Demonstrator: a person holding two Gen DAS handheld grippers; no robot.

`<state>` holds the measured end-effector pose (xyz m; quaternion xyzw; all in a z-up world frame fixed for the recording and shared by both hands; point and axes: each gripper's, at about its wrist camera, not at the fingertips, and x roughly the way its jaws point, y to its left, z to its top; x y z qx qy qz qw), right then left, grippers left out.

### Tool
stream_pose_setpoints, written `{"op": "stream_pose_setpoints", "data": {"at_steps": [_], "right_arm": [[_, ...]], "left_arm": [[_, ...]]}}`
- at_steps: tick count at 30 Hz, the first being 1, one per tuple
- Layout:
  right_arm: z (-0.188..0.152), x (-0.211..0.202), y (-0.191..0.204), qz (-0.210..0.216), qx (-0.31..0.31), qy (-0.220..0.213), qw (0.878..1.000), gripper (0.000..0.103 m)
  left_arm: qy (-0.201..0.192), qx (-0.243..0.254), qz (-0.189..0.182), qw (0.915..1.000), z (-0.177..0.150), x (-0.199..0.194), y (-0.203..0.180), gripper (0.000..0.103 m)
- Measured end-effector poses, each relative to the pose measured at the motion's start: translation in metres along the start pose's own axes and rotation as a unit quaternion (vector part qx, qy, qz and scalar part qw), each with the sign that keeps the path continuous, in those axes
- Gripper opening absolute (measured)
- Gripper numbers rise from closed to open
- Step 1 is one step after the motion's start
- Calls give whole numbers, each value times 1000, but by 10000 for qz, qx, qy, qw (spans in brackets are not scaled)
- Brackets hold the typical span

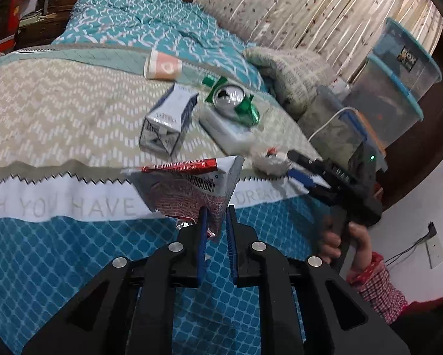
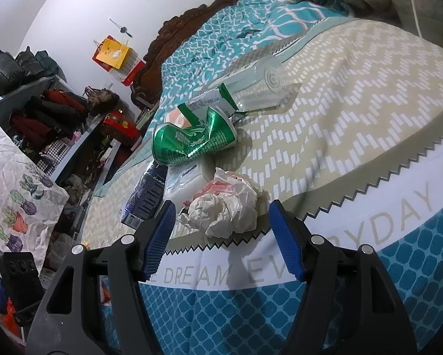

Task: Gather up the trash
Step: 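Lift the red-white wrapper with the left tool, then lower it and open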

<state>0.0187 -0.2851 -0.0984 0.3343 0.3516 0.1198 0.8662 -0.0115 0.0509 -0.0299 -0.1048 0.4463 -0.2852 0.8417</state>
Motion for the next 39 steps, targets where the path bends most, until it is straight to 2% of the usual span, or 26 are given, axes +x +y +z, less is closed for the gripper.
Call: {"op": "stream_pose_setpoints", "data": {"at_steps": [1,2,3,5,10,18,39], "right_arm": [[0,0,0,3,1,2,10000,67],[0,0,-1,3,-1,11,10000,68],[0,0,0,-1,-4,14,10000,68],[0,0,0,-3,-17,14,10000,68],[0,0,0,-1,-14,22,10000,68],[0,0,1,-4,-11,21,10000,68],[-1,0,1,-7,-14,24,10000,68]], "left_arm": [[27,36,114,9999,-1,3,-1,18],[47,51,232,9997,-1,6,-2,32],[59,42,282,9996,0,7,-1,52],[-19,7,377,9993,-1,7,-1,68],[-183,70,438,9988,2,-3,0,70],[-328,-211,464,9982,7,-15,16,70],[-261,-323,481,9980,6,-15,23,70]]}}
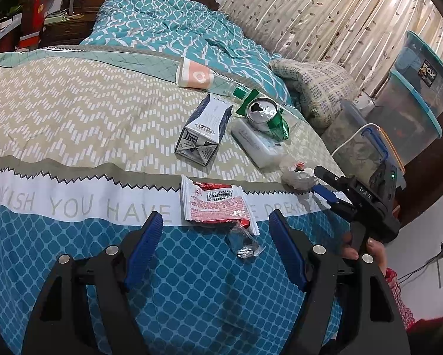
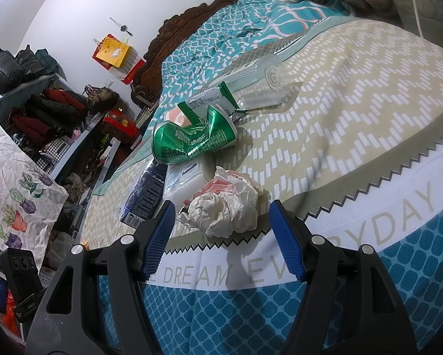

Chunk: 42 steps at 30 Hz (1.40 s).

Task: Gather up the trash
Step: 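Lift the red-white wrapper with the left tool, then lower it and open, then grasp the red-white wrapper with the left tool while the right grasps the crumpled tissue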

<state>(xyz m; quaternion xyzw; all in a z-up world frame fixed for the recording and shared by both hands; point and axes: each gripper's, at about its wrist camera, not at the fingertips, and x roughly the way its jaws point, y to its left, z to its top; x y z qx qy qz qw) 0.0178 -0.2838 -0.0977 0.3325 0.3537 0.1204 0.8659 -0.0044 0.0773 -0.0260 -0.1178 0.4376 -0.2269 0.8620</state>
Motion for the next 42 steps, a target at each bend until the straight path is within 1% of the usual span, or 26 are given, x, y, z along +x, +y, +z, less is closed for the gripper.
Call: {"op": "stream_pose_setpoints", "data": {"at_steps": [17,21,25,30,38,42], "right_arm": [[0,0,0,-2,2,-1,10000,68],[0,0,0,-5,1,-3,10000,68],[0,0,0,5,7,-24,10000,68],[0,0,0,14,7,-28,10000,68],[0,0,0,16,14,-31,10000,68],[0,0,0,22,20,-32,10000,68]], "left_arm": [[-27,-7,33,10000,-1,0,4,72],[-157,-18,158,9997,5,-6,12,75],[-228,-120,199,9995,14,-9,23,75],[-94,-207,60,9997,19,1,28,75],[258,-209,62,9994,15,32,29,75],[392,-128,72,9991,12,45,24,74]]}}
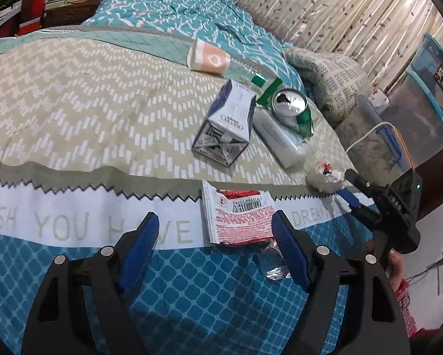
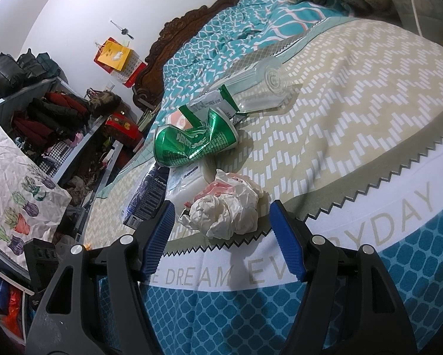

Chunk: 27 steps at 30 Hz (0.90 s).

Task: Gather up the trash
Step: 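Grasp the red-white wrapper with the left tool while the right grasps the crumpled tissue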

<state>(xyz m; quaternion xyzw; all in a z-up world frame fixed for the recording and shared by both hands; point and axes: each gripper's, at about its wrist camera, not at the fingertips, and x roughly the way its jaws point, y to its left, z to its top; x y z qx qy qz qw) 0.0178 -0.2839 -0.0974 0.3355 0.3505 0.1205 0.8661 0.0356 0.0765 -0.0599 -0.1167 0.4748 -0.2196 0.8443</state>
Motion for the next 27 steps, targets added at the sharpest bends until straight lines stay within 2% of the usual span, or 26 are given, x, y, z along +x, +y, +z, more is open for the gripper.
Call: {"op": "stream_pose_setpoints", "data": {"at_steps": [6,10,13,16,19,20,22,25,27], "right_arm": [[0,0,1,-5,-14,-1,10000,68],[0,0,2,-1,-14,2,10000,68],[0,0,3,1,-19,2,10000,68],[-1,0,5,-1,-35,6,10000,68],[-1,1,7,-4,-48,13,10000,68],[-1,2,8,-14,-54,6,10000,69],[-1,2,7,-20,-89,3,10000,69],[-1,4,12,-70,-205,17,9998,77],[-1,7,14,-138,-267,33,9995,78]], "left_arm": [[122,147,64,9998,1,15,-10,73],[139,260,128,9995,2,20,-18,67],[143,374,203,9990,1,23,-24,59],[140,445,275,9985,0,26,-28,47],[202,408,231,9987,0,30,-29,23],[234,396,221,9987,-1,32,-29,13],[213,399,232,9987,-2,33,-30,12],[162,423,157,9989,-3,30,-35,9],[108,437,94,9989,-3,27,-38,7]]}}
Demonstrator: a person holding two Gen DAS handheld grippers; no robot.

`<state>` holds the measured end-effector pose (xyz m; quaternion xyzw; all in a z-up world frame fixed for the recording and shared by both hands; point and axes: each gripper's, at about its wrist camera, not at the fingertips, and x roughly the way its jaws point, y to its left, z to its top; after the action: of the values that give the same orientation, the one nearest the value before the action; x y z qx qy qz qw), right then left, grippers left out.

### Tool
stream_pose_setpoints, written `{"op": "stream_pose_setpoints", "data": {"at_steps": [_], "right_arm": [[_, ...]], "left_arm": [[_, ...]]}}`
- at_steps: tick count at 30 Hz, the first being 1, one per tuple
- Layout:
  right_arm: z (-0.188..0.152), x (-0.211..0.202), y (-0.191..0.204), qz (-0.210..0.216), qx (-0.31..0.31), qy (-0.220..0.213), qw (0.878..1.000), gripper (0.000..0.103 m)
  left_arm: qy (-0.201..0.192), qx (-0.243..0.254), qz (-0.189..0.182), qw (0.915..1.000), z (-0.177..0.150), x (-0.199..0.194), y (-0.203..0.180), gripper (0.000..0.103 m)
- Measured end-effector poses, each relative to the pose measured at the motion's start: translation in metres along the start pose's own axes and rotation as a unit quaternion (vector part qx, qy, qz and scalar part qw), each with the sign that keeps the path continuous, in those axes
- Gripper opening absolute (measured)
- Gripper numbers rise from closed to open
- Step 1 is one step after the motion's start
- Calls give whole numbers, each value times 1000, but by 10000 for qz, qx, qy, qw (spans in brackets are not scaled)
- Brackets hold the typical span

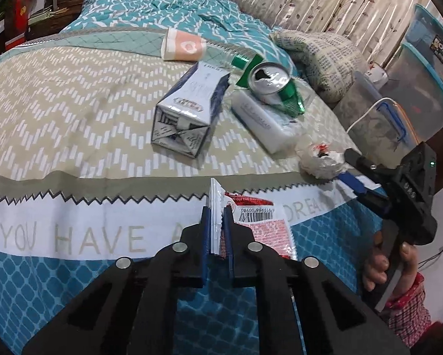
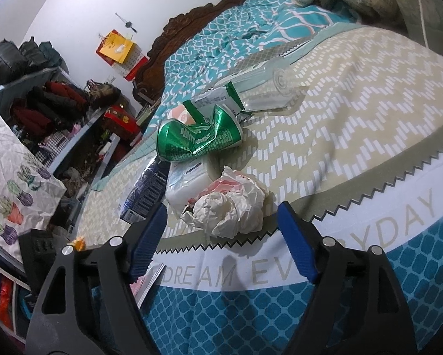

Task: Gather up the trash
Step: 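Grasp the red-white wrapper with the left tool while the right grasps the crumpled tissue, then carry wrapper and tissue to the beige bin and open both tools over it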

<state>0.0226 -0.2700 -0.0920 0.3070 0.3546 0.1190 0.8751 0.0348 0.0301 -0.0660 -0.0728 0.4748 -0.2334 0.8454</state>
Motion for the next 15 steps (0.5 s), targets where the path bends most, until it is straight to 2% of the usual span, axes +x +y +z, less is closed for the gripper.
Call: {"op": "stream_pose_setpoints", "data": {"at_steps": [6,9,10,11,12,15], "right_arm": [[8,17,-5,-202,137,261,9994,79],[12,24,-2,-298,93,254,9992,79],[13,27,1,-364,4,275,9990,76],[12,30,5,-387,-105,337,9986,57],[10,35,13,-339,-302,479,9978,54],[3,32,30,-486,-750,375,9953,47]], "left_arm": [[-104,-17,-167,9998,0,-10,-5,7],[-166,-35,-222,9996,1,-17,-6,7],[-190,-40,-236,9995,1,-19,-7,6],[-210,-48,-252,9995,1,-21,-7,6],[-228,-57,-278,9993,1,-23,-8,6],[-254,-55,-311,9992,0,-26,-9,6]]}}
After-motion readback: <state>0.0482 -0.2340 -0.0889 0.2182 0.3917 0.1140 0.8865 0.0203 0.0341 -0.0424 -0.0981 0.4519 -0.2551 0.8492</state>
